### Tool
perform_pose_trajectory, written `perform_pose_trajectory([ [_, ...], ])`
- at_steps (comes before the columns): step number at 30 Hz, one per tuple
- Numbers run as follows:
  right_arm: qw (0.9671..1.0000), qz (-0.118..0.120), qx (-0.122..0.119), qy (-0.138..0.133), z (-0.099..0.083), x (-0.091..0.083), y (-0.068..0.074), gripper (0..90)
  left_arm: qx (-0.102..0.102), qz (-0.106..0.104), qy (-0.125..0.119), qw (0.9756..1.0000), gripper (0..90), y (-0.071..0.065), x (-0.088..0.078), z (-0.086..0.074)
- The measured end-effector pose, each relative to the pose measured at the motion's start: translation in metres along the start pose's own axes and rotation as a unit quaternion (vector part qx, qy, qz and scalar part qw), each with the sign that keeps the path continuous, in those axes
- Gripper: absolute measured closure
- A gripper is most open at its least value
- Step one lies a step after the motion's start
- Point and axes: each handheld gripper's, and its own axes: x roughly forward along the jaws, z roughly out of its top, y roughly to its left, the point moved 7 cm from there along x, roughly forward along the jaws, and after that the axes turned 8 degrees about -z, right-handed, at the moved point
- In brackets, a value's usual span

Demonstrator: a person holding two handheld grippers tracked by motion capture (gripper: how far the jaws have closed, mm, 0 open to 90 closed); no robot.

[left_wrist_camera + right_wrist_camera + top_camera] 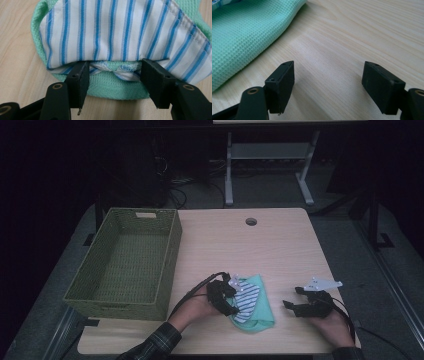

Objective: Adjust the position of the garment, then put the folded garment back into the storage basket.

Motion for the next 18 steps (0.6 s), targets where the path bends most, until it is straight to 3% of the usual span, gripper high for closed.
perform_pose_trajectory([
  [9,0.9999,-0.012,-0.009,0.004,0.0000,0.0018,0.0014,20.5,-0.003,0.002,0.013,0.9999,40.7,-0.0001,0.0004,0.0018],
  [18,0.9998,-0.017,-0.003,0.008,-0.0003,0.0018,0.0011,18.9,-0.001,-0.003,0.015,0.9999,55.7,-0.0025,-0.0010,0.0021],
])
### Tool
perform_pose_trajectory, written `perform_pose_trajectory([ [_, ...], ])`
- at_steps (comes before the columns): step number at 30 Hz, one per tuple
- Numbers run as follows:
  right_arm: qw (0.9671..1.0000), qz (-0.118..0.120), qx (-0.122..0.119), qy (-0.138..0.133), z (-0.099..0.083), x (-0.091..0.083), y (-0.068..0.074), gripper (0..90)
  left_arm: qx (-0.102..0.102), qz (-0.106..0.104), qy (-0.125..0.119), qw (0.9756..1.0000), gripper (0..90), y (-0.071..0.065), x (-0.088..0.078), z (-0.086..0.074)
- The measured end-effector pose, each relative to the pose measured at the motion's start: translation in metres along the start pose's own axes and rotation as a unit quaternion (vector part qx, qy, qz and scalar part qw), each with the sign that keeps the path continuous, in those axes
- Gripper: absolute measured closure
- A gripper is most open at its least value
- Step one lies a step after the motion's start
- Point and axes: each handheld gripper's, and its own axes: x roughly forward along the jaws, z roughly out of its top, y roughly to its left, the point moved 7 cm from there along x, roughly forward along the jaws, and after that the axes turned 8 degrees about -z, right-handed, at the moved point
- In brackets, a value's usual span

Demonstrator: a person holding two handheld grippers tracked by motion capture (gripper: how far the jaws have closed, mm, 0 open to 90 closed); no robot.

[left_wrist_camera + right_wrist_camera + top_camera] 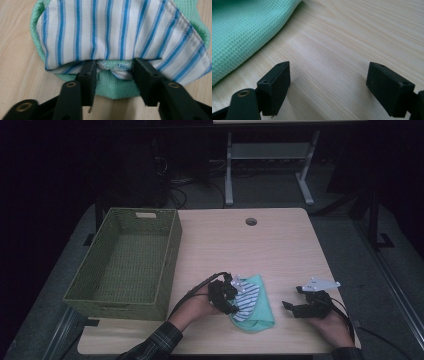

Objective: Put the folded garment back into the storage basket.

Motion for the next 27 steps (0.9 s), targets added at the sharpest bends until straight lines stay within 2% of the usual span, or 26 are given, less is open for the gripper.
perform_pose_trajectory([
  [9,1.0000,0.000,-0.002,0.001,-0.0001,-0.0001,-0.0003,19.0,-0.002,-0.008,-0.002,1.0000,73.4,0.0009,-0.0012,0.0000],
  [12,1.0000,0.000,-0.001,0.001,-0.0002,-0.0001,-0.0003,18.9,-0.005,-0.012,-0.004,0.9999,76.2,0.0007,-0.0011,0.0001],
  [17,1.0000,-0.001,-0.001,0.001,-0.0001,0.0000,-0.0003,18.9,-0.010,-0.020,-0.005,0.9997,78.0,0.0014,-0.0014,0.0001],
  [24,1.0000,-0.001,0.001,0.001,-0.0001,0.0002,0.0001,17.8,-0.027,-0.041,-0.009,0.9988,78.5,0.0002,-0.0032,0.0001],
  [27,1.0000,-0.002,0.001,0.001,-0.0001,0.0002,0.0001,17.8,-0.027,-0.045,-0.013,0.9985,78.8,-0.0014,-0.0063,0.0023],
])
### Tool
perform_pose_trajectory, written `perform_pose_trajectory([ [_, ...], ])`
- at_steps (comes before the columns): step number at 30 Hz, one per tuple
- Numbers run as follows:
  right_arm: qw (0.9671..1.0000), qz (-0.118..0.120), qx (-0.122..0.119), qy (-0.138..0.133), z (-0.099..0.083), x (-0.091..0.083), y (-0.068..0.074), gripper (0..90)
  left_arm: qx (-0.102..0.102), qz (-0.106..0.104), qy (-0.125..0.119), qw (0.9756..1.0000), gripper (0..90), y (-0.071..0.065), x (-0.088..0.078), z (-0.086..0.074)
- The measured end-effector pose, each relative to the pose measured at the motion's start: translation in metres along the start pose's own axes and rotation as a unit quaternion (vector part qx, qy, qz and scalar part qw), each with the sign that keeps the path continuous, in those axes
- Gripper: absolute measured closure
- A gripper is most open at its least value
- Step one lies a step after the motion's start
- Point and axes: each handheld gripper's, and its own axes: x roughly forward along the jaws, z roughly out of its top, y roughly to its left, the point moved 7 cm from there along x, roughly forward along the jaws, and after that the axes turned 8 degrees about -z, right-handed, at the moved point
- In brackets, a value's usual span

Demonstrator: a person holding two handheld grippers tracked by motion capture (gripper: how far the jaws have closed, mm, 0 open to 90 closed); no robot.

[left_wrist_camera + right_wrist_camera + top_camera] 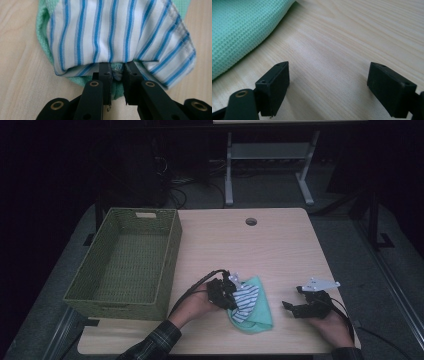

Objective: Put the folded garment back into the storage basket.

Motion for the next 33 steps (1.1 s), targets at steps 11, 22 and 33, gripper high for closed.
perform_pose_trajectory([
  [11,1.0000,-0.003,0.001,0.000,0.000,0.000,-0.001,17.4,0.002,-0.002,-0.013,0.9999,79.2,-0.006,-0.012,0.005],
  [22,1.0000,-0.003,0.001,0.000,0.000,0.000,-0.001,17.4,0.030,0.016,0.021,0.9992,56.9,-0.006,-0.011,-0.007],
  [33,1.0000,-0.003,0.001,0.000,0.000,0.000,-0.001,17.4,0.037,0.029,0.042,0.9980,23.7,-0.005,0.005,-0.011],
])
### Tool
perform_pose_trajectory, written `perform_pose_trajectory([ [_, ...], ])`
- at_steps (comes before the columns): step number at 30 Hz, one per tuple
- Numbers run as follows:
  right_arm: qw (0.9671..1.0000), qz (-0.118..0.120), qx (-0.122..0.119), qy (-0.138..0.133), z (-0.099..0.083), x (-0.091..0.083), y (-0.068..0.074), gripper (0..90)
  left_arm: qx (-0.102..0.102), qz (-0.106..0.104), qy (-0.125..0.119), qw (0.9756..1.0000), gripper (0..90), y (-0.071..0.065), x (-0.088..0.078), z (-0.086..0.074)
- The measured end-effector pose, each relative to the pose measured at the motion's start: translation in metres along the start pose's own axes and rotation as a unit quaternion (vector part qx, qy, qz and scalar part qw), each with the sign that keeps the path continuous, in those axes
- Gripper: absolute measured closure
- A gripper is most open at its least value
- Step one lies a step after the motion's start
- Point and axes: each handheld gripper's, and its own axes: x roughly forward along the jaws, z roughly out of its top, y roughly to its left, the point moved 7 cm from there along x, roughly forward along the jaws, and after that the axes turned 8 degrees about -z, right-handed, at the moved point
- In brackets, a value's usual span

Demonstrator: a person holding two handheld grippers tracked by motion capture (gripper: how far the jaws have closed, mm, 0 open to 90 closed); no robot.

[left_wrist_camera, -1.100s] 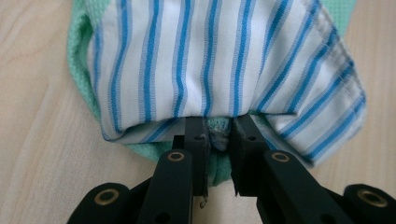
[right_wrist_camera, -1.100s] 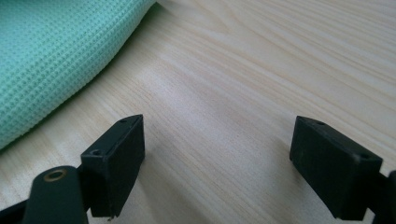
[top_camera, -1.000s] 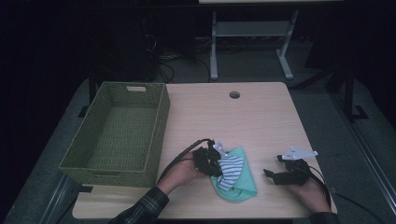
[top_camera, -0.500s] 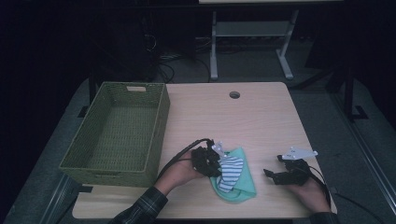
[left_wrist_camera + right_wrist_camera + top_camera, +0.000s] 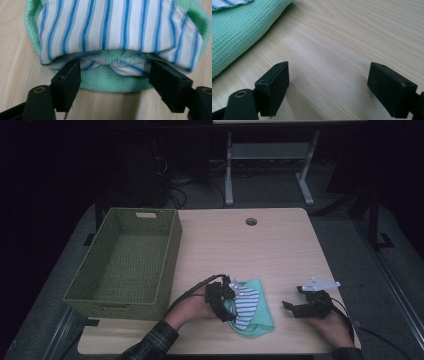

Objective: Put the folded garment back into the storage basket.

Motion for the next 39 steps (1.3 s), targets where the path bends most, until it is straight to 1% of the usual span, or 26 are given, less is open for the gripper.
perform_pose_trajectory([
  [5,1.0000,0.000,0.000,0.000,0.000,0.000,0.000,17.4,0.008,0.015,0.005,0.9998,23.2,0.001,0.002,0.002],
  [8,1.0000,0.000,0.000,0.000,0.000,0.000,0.000,17.4,0.006,0.019,0.009,0.9998,26.4,0.001,0.002,0.002],
  [11,1.0000,0.000,0.000,0.000,0.000,0.000,0.000,17.4,0.007,0.020,0.006,0.9998,36.5,0.003,-0.001,0.003],
  [17,1.0000,-0.001,0.002,-0.001,0.000,0.000,0.000,17.4,0.011,0.022,0.002,0.9997,61.1,0.005,-0.003,0.005],
  [20,1.0000,-0.001,0.002,-0.001,0.000,0.000,0.000,17.4,0.011,0.022,0.000,0.9997,70.9,0.007,-0.003,0.006],
  [23,1.0000,-0.001,0.002,-0.001,0.000,0.000,0.000,17.4,0.009,0.022,-0.003,0.9997,77.2,0.009,-0.003,0.006],
  [26,1.0000,-0.001,0.002,-0.001,0.000,0.000,0.000,17.5,0.008,0.022,-0.003,0.9997,79.6,0.009,-0.004,0.006],
  [29,1.0000,-0.001,0.002,-0.001,0.000,0.000,0.000,17.4,0.009,0.024,-0.005,0.9997,80.2,0.010,-0.006,0.006],
  [30,1.0000,-0.001,0.002,-0.001,0.000,0.000,0.000,17.4,0.006,0.021,-0.009,0.9997,80.3,0.009,-0.007,0.006],
  [32,1.0000,-0.001,0.002,-0.001,0.000,0.000,0.000,17.5,0.006,0.018,-0.017,0.9997,80.4,0.008,-0.012,0.007],
  [33,1.0000,-0.002,0.002,-0.001,0.000,0.000,0.000,17.5,0.005,0.019,-0.021,0.9996,80.4,0.008,-0.014,0.008],
  [37,1.0000,-0.002,0.003,-0.001,0.000,0.000,0.000,17.4,0.003,0.014,-0.042,0.9990,80.5,0.006,-0.027,0.011],
  [38,1.0000,-0.002,0.003,-0.001,0.000,0.000,0.000,17.4,0.002,0.015,-0.048,0.9987,80.5,0.006,-0.030,0.012],
  [39,1.0000,-0.002,0.003,-0.001,0.000,0.000,0.000,17.4,0.002,0.017,-0.049,0.9987,80.6,0.006,-0.034,0.012],
])
